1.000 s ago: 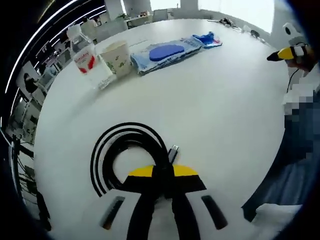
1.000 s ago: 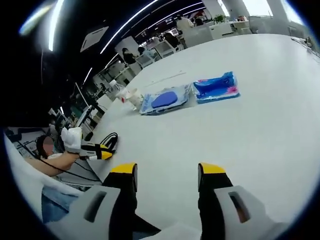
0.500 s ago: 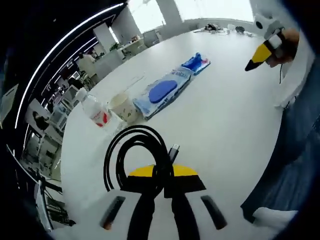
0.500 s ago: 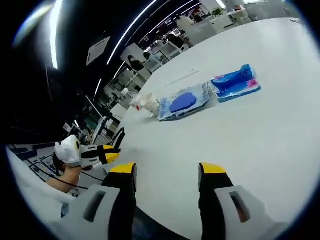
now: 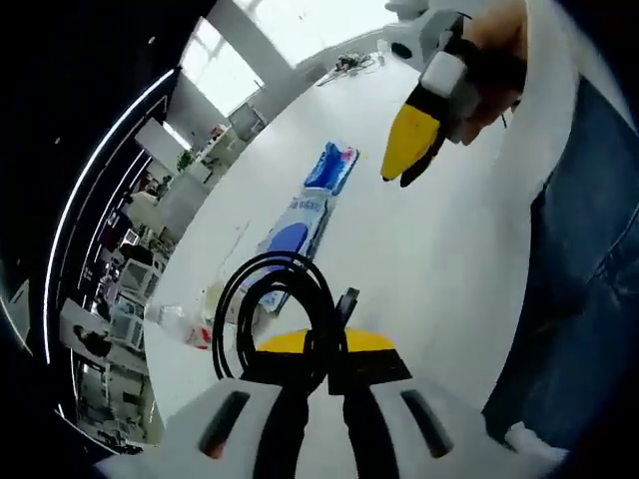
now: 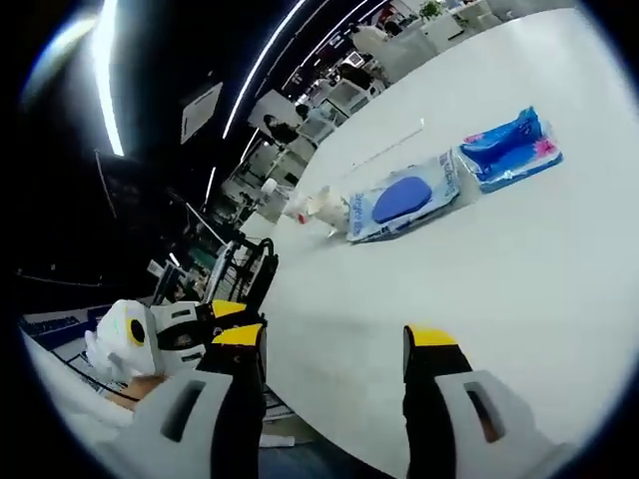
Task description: Arrange the tabletop items into an orderly group along one side of the table until the central work area is clear of visible clutter.
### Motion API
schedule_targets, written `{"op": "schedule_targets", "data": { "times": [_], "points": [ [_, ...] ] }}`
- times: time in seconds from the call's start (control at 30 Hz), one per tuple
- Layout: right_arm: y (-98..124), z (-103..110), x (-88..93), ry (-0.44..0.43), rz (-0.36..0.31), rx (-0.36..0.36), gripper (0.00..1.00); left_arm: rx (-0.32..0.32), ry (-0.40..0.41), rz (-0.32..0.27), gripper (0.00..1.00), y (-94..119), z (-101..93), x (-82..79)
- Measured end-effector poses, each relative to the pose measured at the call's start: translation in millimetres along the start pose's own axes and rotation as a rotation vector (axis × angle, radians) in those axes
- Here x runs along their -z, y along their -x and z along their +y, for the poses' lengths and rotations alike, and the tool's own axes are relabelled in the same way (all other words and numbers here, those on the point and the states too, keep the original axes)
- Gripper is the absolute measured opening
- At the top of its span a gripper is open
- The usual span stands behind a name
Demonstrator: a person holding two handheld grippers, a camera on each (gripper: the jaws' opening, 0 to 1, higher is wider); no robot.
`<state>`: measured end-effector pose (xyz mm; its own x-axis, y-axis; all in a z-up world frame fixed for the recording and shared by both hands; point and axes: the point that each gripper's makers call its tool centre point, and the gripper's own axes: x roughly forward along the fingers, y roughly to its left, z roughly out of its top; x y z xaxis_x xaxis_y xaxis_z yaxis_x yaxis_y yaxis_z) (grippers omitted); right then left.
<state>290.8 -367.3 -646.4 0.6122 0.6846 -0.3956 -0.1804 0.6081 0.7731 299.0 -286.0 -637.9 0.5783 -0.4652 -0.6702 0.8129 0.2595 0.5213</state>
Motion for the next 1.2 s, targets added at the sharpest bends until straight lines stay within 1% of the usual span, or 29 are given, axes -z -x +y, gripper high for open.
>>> {"op": "schedule_targets", "data": {
  "times": [0.03, 0.1, 0.17, 0.23, 0.3, 0.37, 0.43, 0.5, 0.57, 0.63, 0.67, 0.7, 0.73, 0.77, 0.8, 0.87, 0.93, 1.0, 1.03, 1.07, 1.1, 1.13, 1.17, 1.2],
  "points": [
    [-5, 9, -0.6, 0.0, 0.005, -0.024, 0.54, 0.003, -0.025, -0.009, 0.08, -2, -2.2, -6.3],
    [-11, 20, -3.2, -0.015, 0.003, -0.058, 0.54, 0.007, -0.035, -0.023, 0.08, -4, -5.0, -13.5],
    [-16, 28, -9.8, -0.052, -0.022, -0.085, 0.54, 0.011, -0.045, -0.04, 0.08, -5, -7.5, -19.7],
    [-17, 31, -12.4, -0.054, -0.026, -0.091, 0.53, 0.013, -0.079, -0.051, 0.08, -5, -11.5, -25.0],
    [-19, 32, -13.0, -0.049, -0.018, -0.09, 0.48, 0.021, -0.09, -0.056, 0.08, -4, -14.2, -26.5],
    [-22, 33, -12.3, -0.026, -0.003, -0.091, 0.42, 0.028, -0.097, -0.065, 0.08, -4, -16.5, -28.0],
    [-24, 30, -13.4, -0.02, 0.003, -0.081, 0.4, 0.033, -0.106, -0.078, 0.08, -3, -18.6, -30.3],
    [-26, 29, -15.9, -0.017, -0.001, -0.078, 0.33, 0.038, -0.123, -0.086, 0.08, -3, -20.5, -32.6],
    [-28, 30, -19.0, -0.029, -0.012, -0.088, 0.24, 0.058, -0.154, -0.092, 0.08, -4, -24.6, -34.9],
    [-30, 28, -18.9, -0.039, -0.009, -0.091, 0.19, 0.051, -0.165, -0.098, 0.08, -4, -25.2, -38.3],
    [-31, 24, -17.3, -0.051, -0.005, -0.065, 0.12, 0.05, -0.164, -0.102, 0.08, -3, -24.8, -39.5],
    [-30, 24, -12.6, -0.13, 0.021, -0.066, 0.12, 0.051, -0.162, -0.105, 0.08, -3, -25.0, -40.2],
    [-31, 22, -15.6, -0.147, 0.008, -0.086, 0.11, 0.056, -0.165, -0.101, 0.08, -4, -26.7, -39.2],
    [-31, 21, -16.1, -0.143, 0.004, -0.088, 0.1, 0.056, -0.158, -0.102, 0.09, -5, -27.4, -39.2],
    [-30, 20, -16.1, -0.14, 0.004, -0.095, 0.09, 0.057, -0.145, -0.105, 0.09, -5, -28.2, -39.3],
    [-30, 21, -15.7, -0.16, 0.012, -0.108, 0.07, 0.061, -0.127, -0.107, 0.09, -5, -30.0, -38.5],
    [-30, 24, -16.2, -0.18, 0.014, -0.123, 0.05, 0.078, -0.092, -0.109, 0.09, -6, -35.0, -38.3],
    [-32, 27, -12.1, -0.099, 0.047, -0.126, 0.04, 0.092, -0.041, -0.085, 0.1, -9, -37.3, -33.8],
    [-32, 32, -14.4, -0.082, 0.044, -0.142, 0.04, 0.099, 0.023, -0.098, 0.1, -10, -38.0, -34.9],
    [-32, 35, -15.7, -0.086, 0.047, -0.152, 0.02, 0.105, 0.072, -0.108, 0.1, -9, -37.7, -35.5],
    [-31, 37, -18.4, -0.08, 0.043, -0.158, 0.01, 0.108, 0.15, -0.116, 0.1, -8, -35.4, -34.5],
    [-30, 38, -20.3, -0.056, 0.042, -0.156, 0.01, 0.104, 0.199, -0.144, 0.1, -7, -32.1, -36.5],
    [-29, 40, -22.7, -0.011, 0.048, -0.169, 0.01, 0.112, 0.267, -0.168, 0.11, -5, -29.2, -37.1],
    [-28, 41, -24.9, -0.003, 0.045, -0.166, 0.01, 0.111, 0.3, -0.178, 0.12, -4, -27.6, -37.4]
  ]
}}
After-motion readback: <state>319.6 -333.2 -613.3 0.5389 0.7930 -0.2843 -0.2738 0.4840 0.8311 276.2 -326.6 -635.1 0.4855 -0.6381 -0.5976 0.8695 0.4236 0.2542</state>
